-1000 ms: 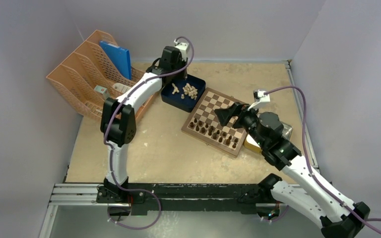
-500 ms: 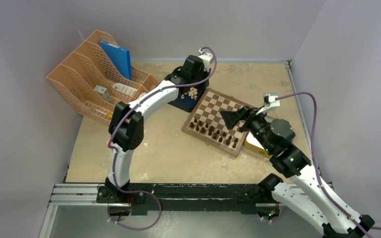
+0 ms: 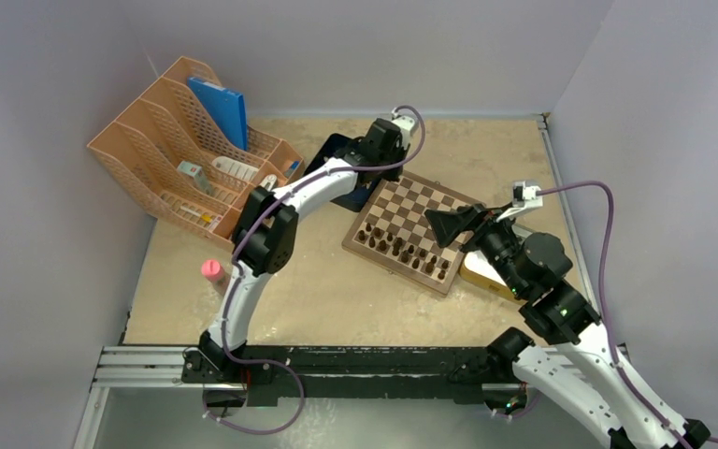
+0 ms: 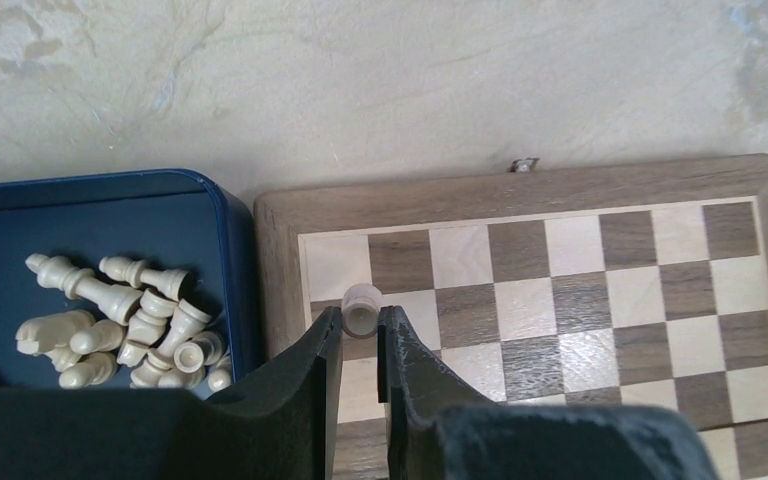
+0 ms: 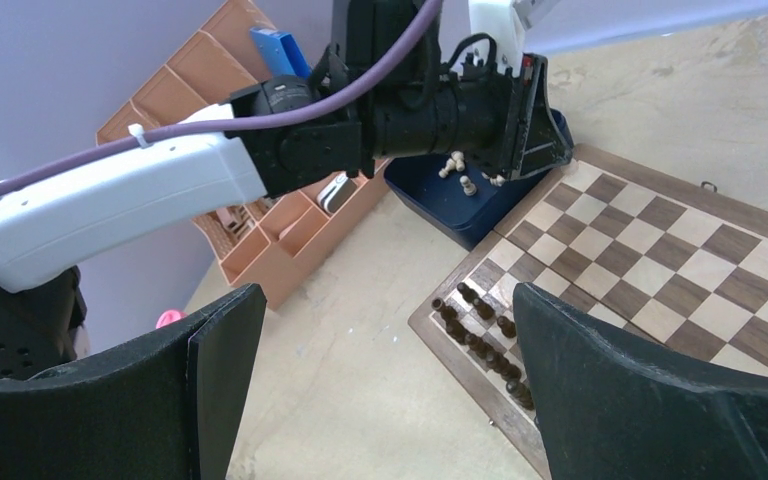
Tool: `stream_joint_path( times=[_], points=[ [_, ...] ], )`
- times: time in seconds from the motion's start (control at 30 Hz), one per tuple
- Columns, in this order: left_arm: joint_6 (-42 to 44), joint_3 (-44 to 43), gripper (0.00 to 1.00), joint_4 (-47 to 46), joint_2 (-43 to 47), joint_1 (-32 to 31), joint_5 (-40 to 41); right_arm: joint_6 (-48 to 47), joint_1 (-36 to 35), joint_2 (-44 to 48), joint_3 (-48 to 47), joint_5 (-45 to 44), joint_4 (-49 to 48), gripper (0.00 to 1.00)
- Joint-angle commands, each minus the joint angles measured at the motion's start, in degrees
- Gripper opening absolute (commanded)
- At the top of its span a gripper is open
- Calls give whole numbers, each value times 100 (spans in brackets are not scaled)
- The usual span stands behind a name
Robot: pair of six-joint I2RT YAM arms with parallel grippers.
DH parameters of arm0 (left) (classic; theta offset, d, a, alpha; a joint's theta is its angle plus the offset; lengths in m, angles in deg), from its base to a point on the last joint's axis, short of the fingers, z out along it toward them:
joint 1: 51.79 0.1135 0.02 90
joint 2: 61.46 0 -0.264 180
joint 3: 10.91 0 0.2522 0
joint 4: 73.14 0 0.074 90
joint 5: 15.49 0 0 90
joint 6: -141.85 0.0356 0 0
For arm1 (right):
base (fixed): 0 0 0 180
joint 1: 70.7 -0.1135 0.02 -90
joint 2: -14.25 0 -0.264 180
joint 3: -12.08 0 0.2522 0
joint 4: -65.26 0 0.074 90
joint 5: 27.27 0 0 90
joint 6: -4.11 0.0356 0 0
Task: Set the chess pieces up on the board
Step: Place the chess piece on the chessboard.
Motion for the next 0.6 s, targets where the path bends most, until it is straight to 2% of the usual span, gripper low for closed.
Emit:
stream_joint_path(
  times=[0.0, 0.57],
  points=[
    [212, -332, 10, -372, -171, -24, 135, 31, 21, 171, -220, -122, -28, 95],
    [529, -399, 10, -609, -531, -24, 319, 51, 22, 180, -144, -143, -64, 95]
  ],
)
